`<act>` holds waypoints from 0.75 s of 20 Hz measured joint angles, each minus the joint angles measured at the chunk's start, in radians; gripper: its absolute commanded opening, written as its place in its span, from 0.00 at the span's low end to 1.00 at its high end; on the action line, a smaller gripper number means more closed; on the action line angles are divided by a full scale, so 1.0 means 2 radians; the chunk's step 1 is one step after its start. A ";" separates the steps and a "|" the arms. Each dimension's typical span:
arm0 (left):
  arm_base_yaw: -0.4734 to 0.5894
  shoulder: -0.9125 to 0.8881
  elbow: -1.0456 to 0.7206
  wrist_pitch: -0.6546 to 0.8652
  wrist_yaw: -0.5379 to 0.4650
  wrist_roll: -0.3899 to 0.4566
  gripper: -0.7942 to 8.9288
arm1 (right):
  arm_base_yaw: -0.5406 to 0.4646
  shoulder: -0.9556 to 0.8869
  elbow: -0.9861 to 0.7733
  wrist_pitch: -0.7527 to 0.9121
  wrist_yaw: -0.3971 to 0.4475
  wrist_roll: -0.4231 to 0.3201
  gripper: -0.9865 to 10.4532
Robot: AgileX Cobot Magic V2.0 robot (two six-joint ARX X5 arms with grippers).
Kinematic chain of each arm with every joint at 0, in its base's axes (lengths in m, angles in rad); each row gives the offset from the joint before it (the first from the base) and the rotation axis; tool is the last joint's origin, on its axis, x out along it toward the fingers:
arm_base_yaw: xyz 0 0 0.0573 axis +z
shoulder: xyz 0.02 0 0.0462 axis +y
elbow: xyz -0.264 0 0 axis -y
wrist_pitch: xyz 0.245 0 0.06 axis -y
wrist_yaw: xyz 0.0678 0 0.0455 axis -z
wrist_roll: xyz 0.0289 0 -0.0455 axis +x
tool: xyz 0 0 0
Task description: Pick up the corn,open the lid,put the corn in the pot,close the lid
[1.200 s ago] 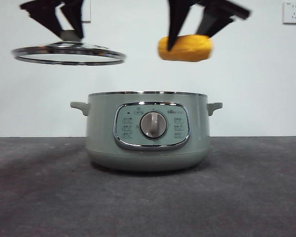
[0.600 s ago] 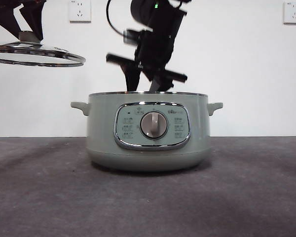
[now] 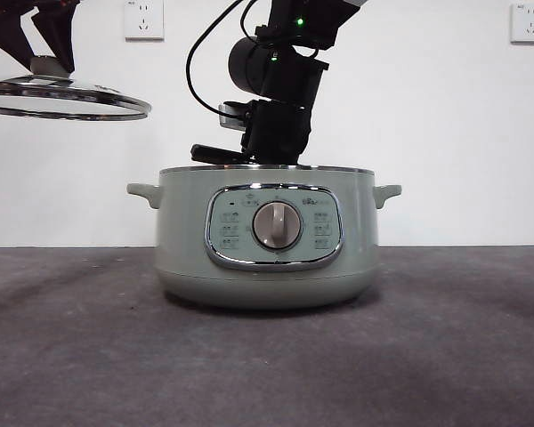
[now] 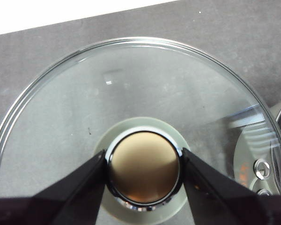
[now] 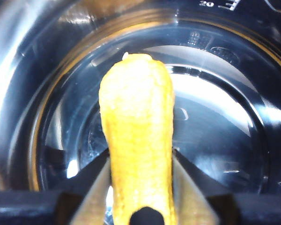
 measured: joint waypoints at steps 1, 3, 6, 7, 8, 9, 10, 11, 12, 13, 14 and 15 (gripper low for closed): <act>0.000 0.000 0.000 0.000 0.000 0.000 0.07 | 0.000 0.000 0.000 -0.003 0.000 0.000 0.51; 0.000 0.000 0.000 0.000 0.000 0.000 0.07 | 0.000 -0.009 0.000 -0.004 0.002 0.000 0.50; 0.000 0.000 0.000 0.001 0.012 0.000 0.07 | 0.001 -0.066 0.000 -0.021 0.010 -0.001 0.50; 0.001 0.000 0.000 0.001 0.032 0.000 0.07 | 0.005 -0.090 0.000 -0.034 0.024 -0.004 0.49; 0.001 0.000 0.000 0.001 0.043 0.000 0.07 | 0.010 -0.113 0.000 -0.052 0.042 -0.009 0.42; -0.004 0.000 0.000 0.001 0.043 0.000 0.07 | 0.016 -0.135 0.000 -0.078 0.060 -0.015 0.30; -0.010 0.000 0.000 0.001 0.043 -0.001 0.07 | 0.019 -0.158 0.000 -0.107 0.076 -0.020 0.16; -0.016 0.000 0.000 -0.001 0.042 -0.001 0.07 | 0.020 -0.179 0.000 -0.130 0.085 -0.024 0.07; -0.023 0.000 0.000 -0.005 0.042 -0.001 0.07 | 0.020 -0.201 0.000 -0.148 0.091 -0.029 0.08; -0.034 0.000 0.000 -0.010 0.041 -0.002 0.07 | 0.019 -0.224 0.000 -0.162 0.093 -0.033 0.08; -0.042 0.000 0.000 -0.012 0.041 -0.003 0.07 | 0.019 -0.239 0.000 -0.171 0.094 -0.036 0.08; -0.052 0.000 0.000 -0.012 0.041 -0.006 0.07 | 0.018 -0.255 0.000 -0.181 0.094 -0.038 0.08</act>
